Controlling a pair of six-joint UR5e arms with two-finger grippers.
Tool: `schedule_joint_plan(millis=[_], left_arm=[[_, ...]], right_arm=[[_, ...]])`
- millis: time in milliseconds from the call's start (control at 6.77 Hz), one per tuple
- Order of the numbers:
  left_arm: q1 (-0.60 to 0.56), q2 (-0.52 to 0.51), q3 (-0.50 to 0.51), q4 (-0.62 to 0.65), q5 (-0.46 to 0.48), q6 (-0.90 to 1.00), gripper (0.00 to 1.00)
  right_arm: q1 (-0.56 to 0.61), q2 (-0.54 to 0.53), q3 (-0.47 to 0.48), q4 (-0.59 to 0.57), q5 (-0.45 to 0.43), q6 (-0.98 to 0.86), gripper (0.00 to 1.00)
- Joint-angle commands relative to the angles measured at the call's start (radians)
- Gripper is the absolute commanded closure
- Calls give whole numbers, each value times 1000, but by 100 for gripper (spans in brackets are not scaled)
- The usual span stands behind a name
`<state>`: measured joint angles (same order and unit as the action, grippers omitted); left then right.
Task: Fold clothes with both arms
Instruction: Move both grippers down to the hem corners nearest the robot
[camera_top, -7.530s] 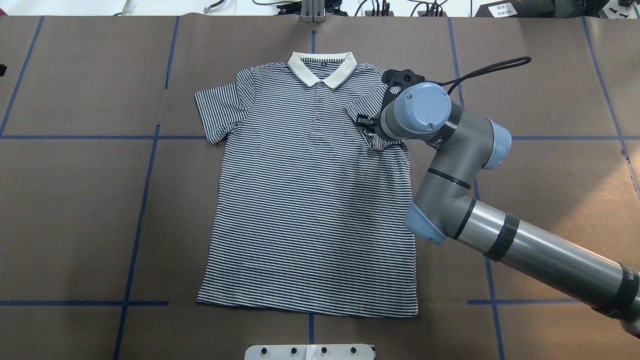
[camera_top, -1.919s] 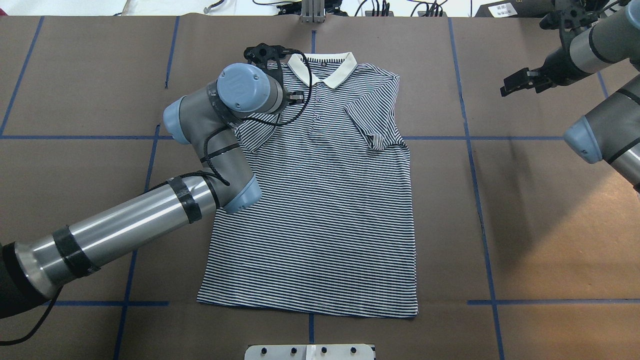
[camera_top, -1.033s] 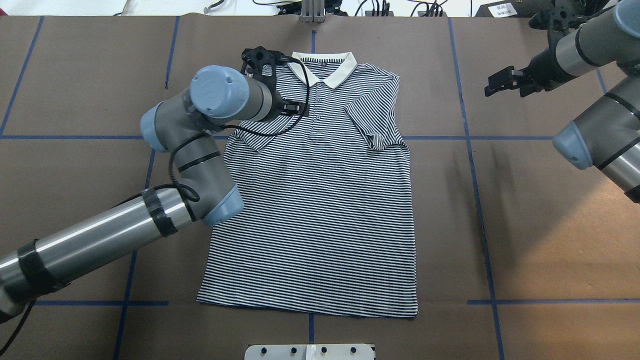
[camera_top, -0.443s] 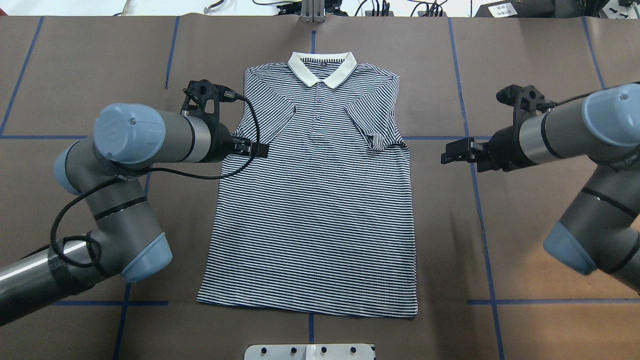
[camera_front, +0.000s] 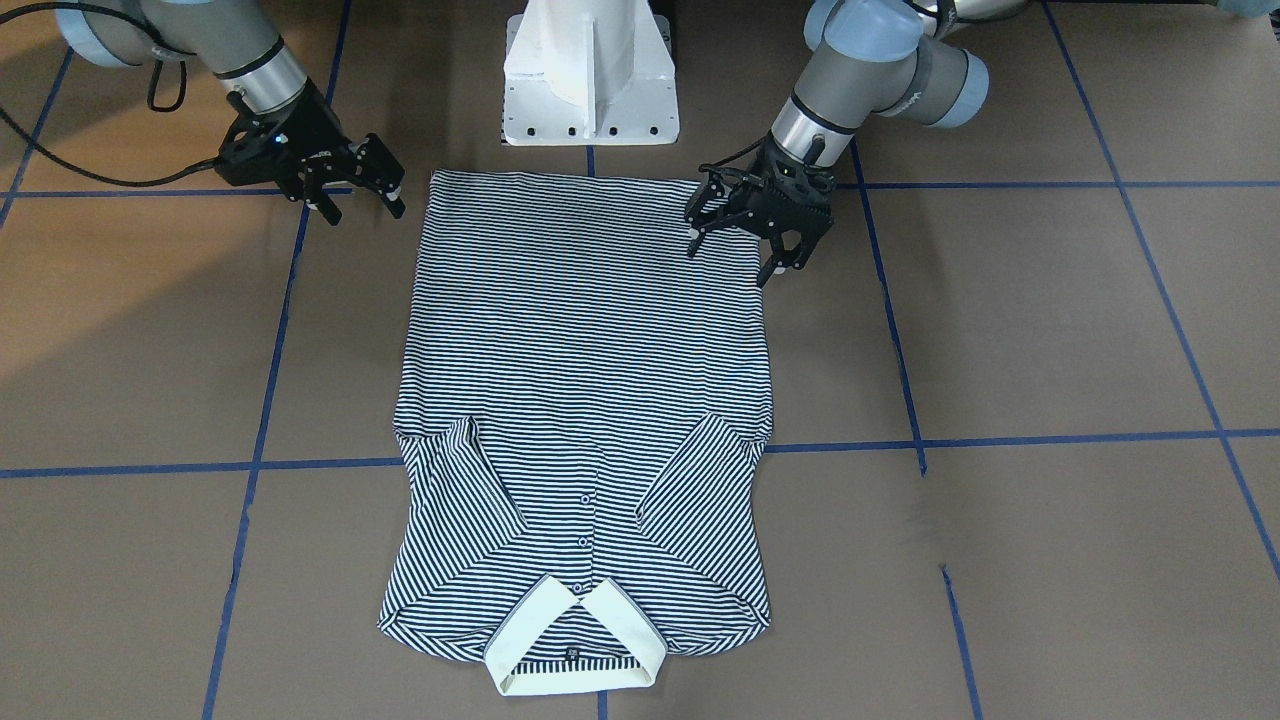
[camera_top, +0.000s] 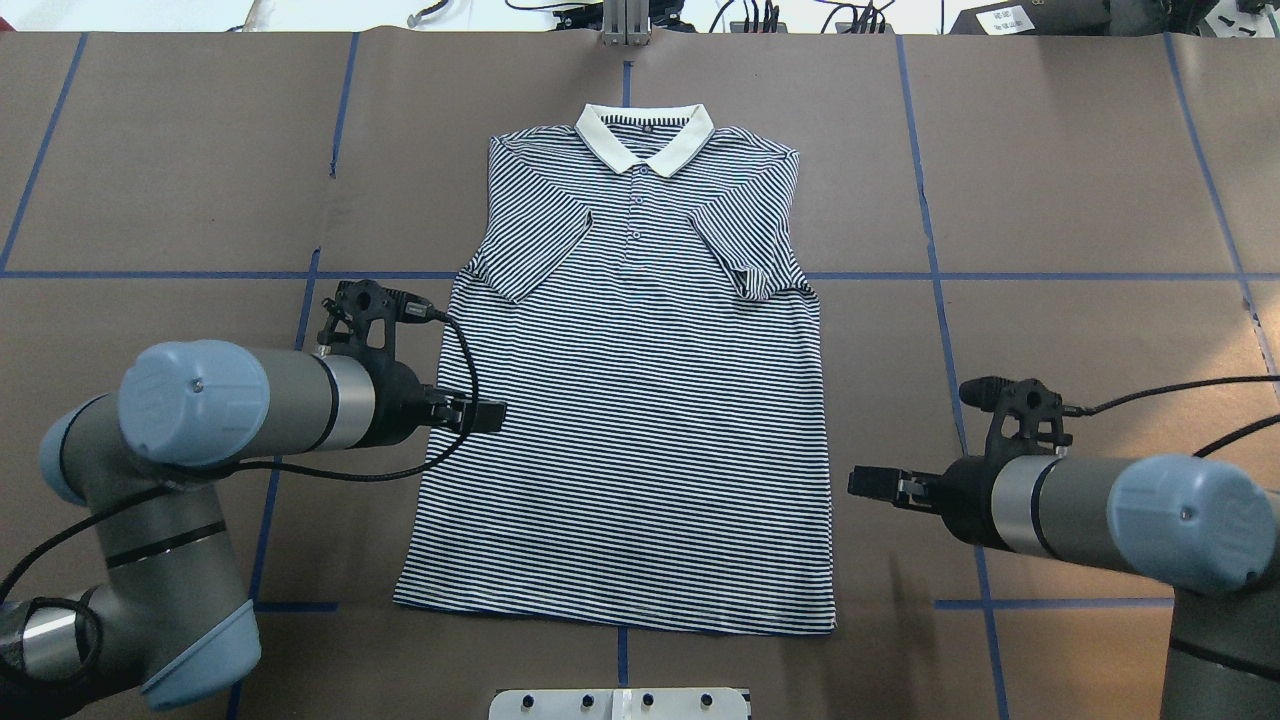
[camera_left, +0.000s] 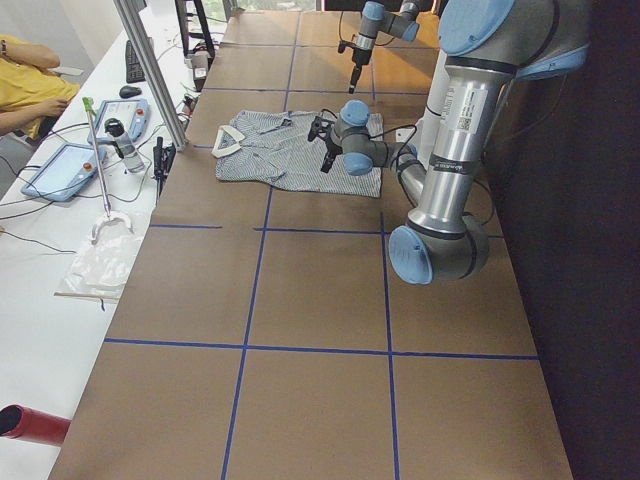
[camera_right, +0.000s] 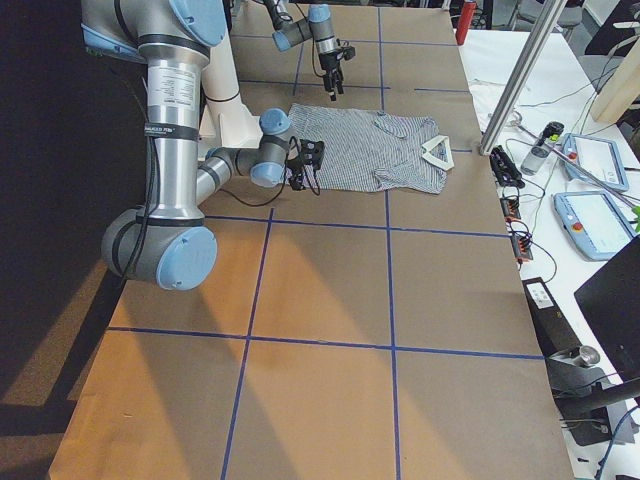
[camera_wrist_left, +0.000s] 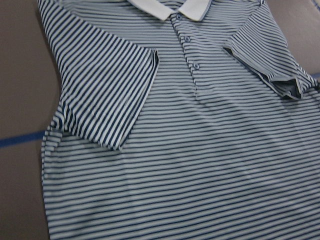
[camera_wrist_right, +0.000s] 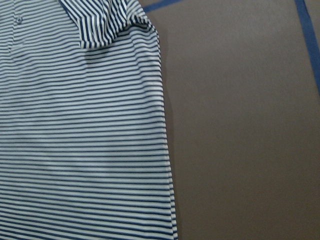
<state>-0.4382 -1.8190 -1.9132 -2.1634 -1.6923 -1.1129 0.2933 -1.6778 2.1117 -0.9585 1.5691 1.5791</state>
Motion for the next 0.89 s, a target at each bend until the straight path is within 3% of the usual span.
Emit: schedule_joint_plan(millis=[0, 295, 443, 738], left_arm=[[100, 157, -96, -1, 46, -121, 5], [186, 220, -102, 7, 117, -246, 37], [211, 222, -102, 14, 120, -277, 43], [245, 218, -102, 62, 129, -303, 47]], right_arm=[[-103, -36, 16, -26, -115, 143, 7], [-106, -36, 34, -55, -118, 148, 9], [-114, -36, 34, -75, -127, 151, 10], [-123, -34, 34, -75, -130, 151, 9]])
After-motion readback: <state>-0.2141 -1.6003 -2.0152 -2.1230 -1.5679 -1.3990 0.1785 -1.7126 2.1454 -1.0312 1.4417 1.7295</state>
